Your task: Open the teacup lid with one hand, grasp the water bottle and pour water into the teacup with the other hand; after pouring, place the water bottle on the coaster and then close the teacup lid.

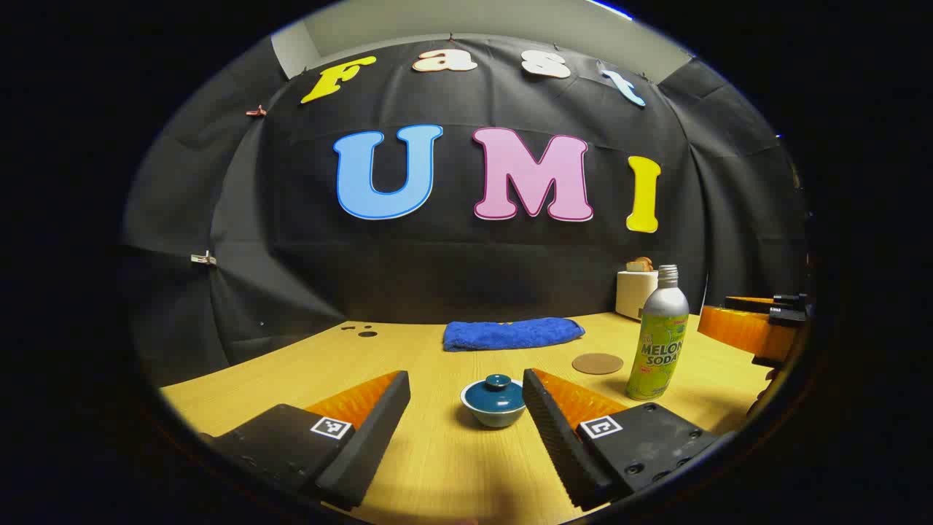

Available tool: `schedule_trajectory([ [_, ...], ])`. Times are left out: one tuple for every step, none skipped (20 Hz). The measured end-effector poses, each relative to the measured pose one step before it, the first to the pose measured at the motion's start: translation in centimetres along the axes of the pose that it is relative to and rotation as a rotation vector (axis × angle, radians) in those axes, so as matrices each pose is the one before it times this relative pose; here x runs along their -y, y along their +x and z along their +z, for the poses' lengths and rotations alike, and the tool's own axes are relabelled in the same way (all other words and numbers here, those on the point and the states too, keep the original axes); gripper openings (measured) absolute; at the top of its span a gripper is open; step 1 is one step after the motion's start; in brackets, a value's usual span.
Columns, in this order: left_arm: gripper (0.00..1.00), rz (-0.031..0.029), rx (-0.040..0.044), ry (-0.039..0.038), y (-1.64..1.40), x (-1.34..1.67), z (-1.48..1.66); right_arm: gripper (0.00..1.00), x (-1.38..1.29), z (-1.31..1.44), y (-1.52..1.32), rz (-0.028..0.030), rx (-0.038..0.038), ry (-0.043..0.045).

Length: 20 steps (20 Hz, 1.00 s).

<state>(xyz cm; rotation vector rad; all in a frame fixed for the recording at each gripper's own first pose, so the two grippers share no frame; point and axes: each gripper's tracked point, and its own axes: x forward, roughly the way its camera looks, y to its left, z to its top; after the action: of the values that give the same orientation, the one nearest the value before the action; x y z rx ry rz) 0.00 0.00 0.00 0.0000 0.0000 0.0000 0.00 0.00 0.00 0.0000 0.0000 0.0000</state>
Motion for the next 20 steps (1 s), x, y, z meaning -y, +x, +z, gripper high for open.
schedule_trajectory([
  [0.98,-0.00305,0.00119,0.00238,0.013,0.028,0.127,1.0,0.029,-0.189,0.036,-0.00411,-0.00462,-0.00099],
  [0.98,-0.00375,0.00276,0.00255,0.061,0.099,-0.006,1.0,-0.014,-0.039,0.032,-0.00254,-0.00231,-0.00018],
  [0.98,-0.0037,0.00381,0.00321,0.03,0.084,0.075,1.0,-0.077,-0.132,0.079,-0.00052,-0.00231,0.00033],
  [0.98,-0.00435,0.00421,0.00274,0.0,0.087,0.012,1.0,-0.074,-0.006,0.027,0.00091,0.00036,-0.00022],
  [0.98,-0.00732,0.00864,0.00035,-0.009,0.127,0.134,0.96,-0.001,-0.007,0.093,-0.00085,0.00034,-0.0024],
  [0.98,-0.00392,0.00906,-0.00089,-0.101,0.147,0.107,0.96,-0.097,-0.031,0.019,0.00035,0.0004,-0.00253],
  [0.98,0.00147,0.00442,-0.00034,-0.026,0.019,0.015,1.0,-0.068,-0.084,-0.032,0.00105,-0.00182,-0.00052],
  [0.98,0.00058,-0.00137,0.00135,0.1,0.008,-0.213,0.96,-0.149,-0.102,0.05,0.00347,-0.00232,0.00102],
  [0.98,-0.00107,-0.00504,0.00257,0.005,0.04,-0.228,1.0,-0.148,-0.056,0.053,0.00352,-0.00178,0.00163],
  [0.98,-0.00191,-0.00248,0.00072,0.037,0.097,-0.112,0.96,-0.107,-0.102,0.114,0.00278,-0.00206,0.00104],
  [0.98,-0.0009,-0.00138,-0.00198,0.072,0.007,0.032,0.96,-0.082,-0.088,0.016,0.00281,-0.00223,-0.00044],
  [0.98,0.00004,-0.0026,-0.00183,0.106,0.042,-0.13,1.0,-0.018,-0.04,0.019,0.00174,-0.00116,-0.00034],
  [0.98,-0.00108,-0.00472,-0.00177,0.125,-0.007,-0.102,1.0,-0.082,-0.077,0.007,0.00072,-0.00109,0.00091],
  [0.98,-0.00227,-0.00635,-0.00251,0.136,0.062,-0.152,1.0,0.0,0.034,0.055,0.00092,0.00006,0.00315],
  [0.98,-0.00397,-0.00671,-0.00327,0.089,0.119,-0.101,1.0,-0.003,-0.119,0.022,0.00215,-0.00093,0.00353],
  [0.98,-0.00195,-0.00762,-0.00446,0.13,0.062,-0.256,1.0,-0.023,-0.048,0.068,0.00186,-0.00013,0.00169],
  [0.98,-0.00319,-0.00745,-0.00415,0.294,0.073,-0.136,1.0,0.136,-0.182,0.186,-0.00261,-0.00552,-0.00305],
  [0.98,-0.00393,-0.00549,-0.00618,0.172,0.054,-0.145,0.95,0.018,-0.098,0.139,0.00081,-0.00529,-0.00343],
  [0.98,-0.00591,-0.00242,-0.00451,0.3,0.136,0.009,1.0,-0.07,-0.061,0.067,0.00208,-0.00179,0.00122],
  [0.98,-0.00256,-0.00403,-0.00165,0.431,-0.026,-0.04,1.0,-0.077,-0.072,0.047,0.00296,-0.00072,0.00276],
])
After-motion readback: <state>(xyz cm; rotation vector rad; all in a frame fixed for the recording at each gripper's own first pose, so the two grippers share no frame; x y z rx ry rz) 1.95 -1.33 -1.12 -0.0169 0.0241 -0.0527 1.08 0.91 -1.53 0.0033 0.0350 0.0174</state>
